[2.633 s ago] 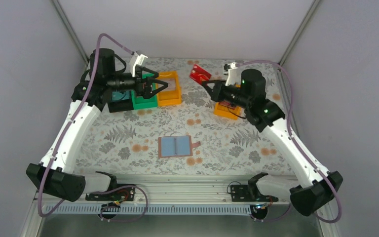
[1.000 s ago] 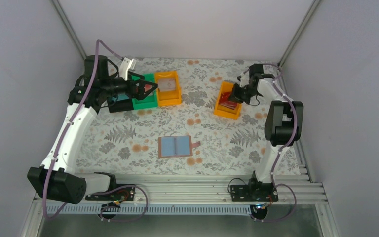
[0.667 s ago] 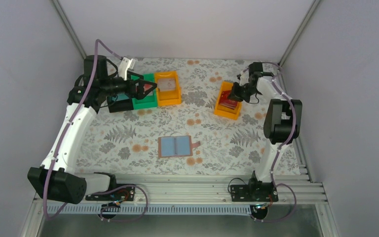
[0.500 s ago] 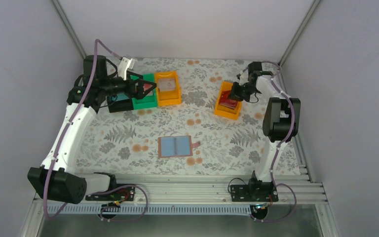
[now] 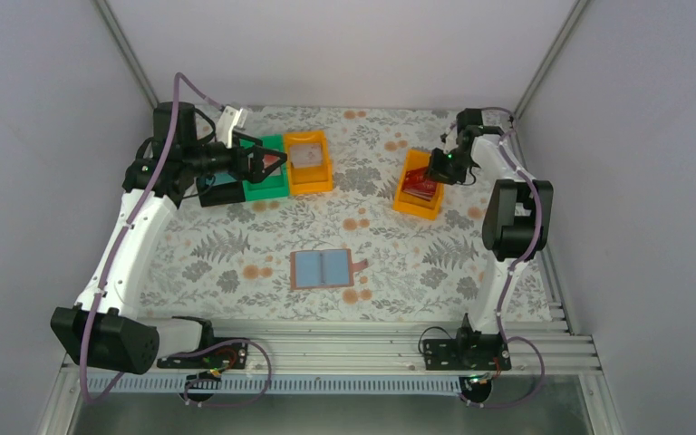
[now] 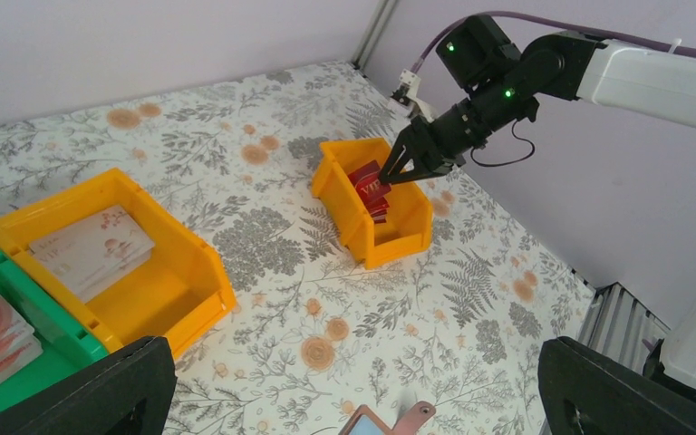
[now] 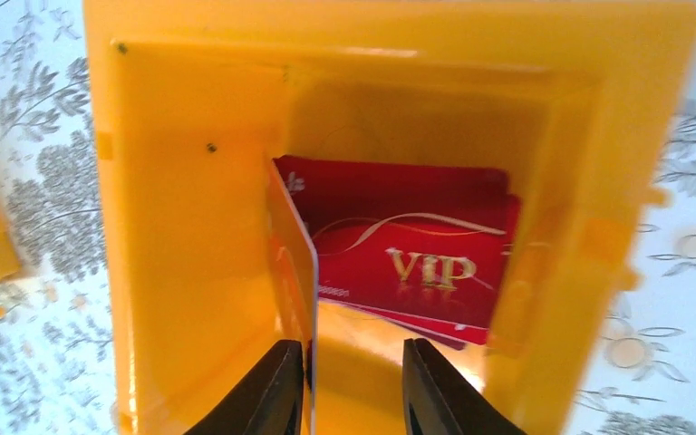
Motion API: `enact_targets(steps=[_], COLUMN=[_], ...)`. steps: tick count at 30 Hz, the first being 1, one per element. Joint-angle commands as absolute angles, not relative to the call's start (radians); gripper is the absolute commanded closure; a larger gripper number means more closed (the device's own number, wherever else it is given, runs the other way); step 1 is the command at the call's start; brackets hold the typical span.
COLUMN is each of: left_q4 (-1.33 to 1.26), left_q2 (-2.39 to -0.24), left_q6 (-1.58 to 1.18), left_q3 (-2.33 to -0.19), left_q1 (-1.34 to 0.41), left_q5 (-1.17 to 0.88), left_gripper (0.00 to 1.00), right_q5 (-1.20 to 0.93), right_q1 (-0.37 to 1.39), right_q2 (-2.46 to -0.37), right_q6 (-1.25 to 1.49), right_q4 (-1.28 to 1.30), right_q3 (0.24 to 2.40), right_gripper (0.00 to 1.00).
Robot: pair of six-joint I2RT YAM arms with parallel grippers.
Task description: Take the credit cards out of the card holder
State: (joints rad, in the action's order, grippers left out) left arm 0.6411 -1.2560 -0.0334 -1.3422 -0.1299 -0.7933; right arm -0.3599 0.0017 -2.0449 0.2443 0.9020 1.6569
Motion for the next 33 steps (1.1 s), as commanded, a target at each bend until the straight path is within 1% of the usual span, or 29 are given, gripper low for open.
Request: enact_targets(steps=[1, 7, 11, 16, 18, 21, 23, 26, 30, 33], left_q4=[0.647, 0.649, 0.649, 0.651, 0.652, 0.653, 0.649, 0.615, 0.555, 0.516], left_q2=[-1.254, -1.252, -1.25, -1.249, -1.241, -1.221, -1.208, -1.196, -1.233, -1.263], left_q6=[-0.022, -0.019, -0.021, -0.013, -0.018, -0.058, -0.101, -0.19, -0.283, -0.312], left_q3=[-1.335, -1.338, -1.333, -1.327, -1.302, -1.191, -1.092, -0.929, -0.777, -0.711], left_q1=[-0.123, -0.121, -0.121, -0.121, -0.121, -0.121, -0.121, -0.121, -0.121, -0.129], left_q5=[-0.799, -0.799, -0.799, -0.798, -0.775, -0.722, -0.691, -0.676, -0.7, -0.721], left_gripper=[0.0, 0.0, 0.0, 0.0, 0.0, 0.0, 0.0, 0.0, 0.01, 0.01], right_q5=[-0.211, -0.196, -0.168, -0.157, -0.113, -0.019, -0.005, -0.05, -0.109, -0.141], right_q1=[0.005, 0.011, 0.025, 0.082, 0.134, 0.218, 0.287, 0.42, 0.646, 0.76], right_q2=[-2.006, -2.025, -2.03, -1.975, -1.906, -1.797, -1.711, -1.62, -1.609, -1.622], right_q6=[0.262, 0.253, 0.248, 0.243, 0.256, 0.313, 0.368, 0.437, 0.525, 0.597], right_q4=[0.921, 0.913, 0.922, 0.927, 0.902, 0.864, 0.833, 0.798, 0.785, 0.749], right_q3=[1.706, 1.687, 1.715, 1.76, 1.74, 1.681, 1.616, 1.476, 1.331, 1.243], right_gripper=[0.7, 0.7, 0.7, 0.7, 0.7, 0.68, 0.68, 0.69, 0.67, 0.67])
